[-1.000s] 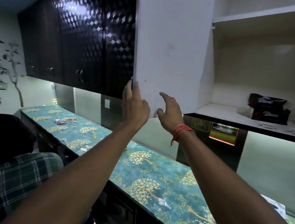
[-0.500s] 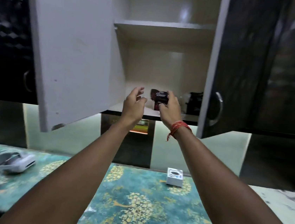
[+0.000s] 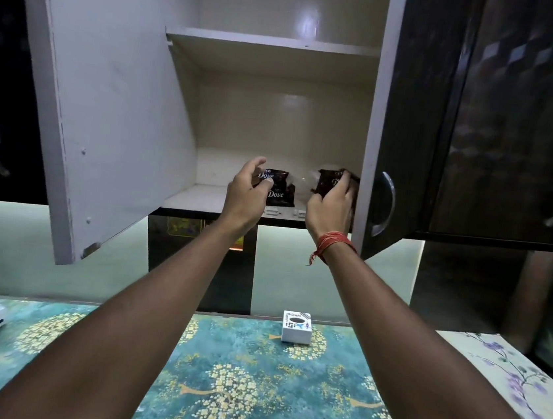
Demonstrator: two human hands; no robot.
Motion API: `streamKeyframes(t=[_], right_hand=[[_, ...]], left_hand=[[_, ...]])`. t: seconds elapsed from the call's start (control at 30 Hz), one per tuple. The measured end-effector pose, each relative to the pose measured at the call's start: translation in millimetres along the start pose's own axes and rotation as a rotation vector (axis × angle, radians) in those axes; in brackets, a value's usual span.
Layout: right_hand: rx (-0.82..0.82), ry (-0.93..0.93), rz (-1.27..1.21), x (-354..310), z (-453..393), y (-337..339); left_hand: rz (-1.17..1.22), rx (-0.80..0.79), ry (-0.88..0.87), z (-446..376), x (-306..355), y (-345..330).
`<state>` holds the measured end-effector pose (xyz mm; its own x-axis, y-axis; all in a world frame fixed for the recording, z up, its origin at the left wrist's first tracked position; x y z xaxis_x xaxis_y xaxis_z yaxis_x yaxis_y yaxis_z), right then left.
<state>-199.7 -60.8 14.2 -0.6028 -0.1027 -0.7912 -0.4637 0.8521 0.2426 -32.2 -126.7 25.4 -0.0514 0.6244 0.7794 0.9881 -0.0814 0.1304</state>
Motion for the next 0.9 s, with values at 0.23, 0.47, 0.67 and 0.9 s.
streamKeyframes(t=[0.23,0.47,0.67,0.9], right_hand=[[0.029,0.073,-0.041,6,-11,23],[0.143,0.102,-0.036,25,-19,84],[0.181,0.189,0.04,41,-26,138],[0.218,0.189,0.14,66,-36,190]], left_hand=[[0.001,-0.022,-0.022,-1,-1,-12],[0.099,-0.198,-0.121,20,29,-108],[0.201,-0.309,-0.088,32,42,-180],[0.247,-0.41,-0.125,51,69,-241]])
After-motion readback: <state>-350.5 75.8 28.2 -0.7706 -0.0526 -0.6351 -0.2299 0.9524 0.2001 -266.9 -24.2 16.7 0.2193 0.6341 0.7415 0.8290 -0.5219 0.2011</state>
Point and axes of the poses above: each hand's wrist, its own z-axis away from the middle knuckle, its own y-axis out of the back of the hand, x = y × z, the point moved 8 cm from there along -z, towards the middle knuckle, and after that the axes turned 2 degrees about z, right-handed, at the moved point
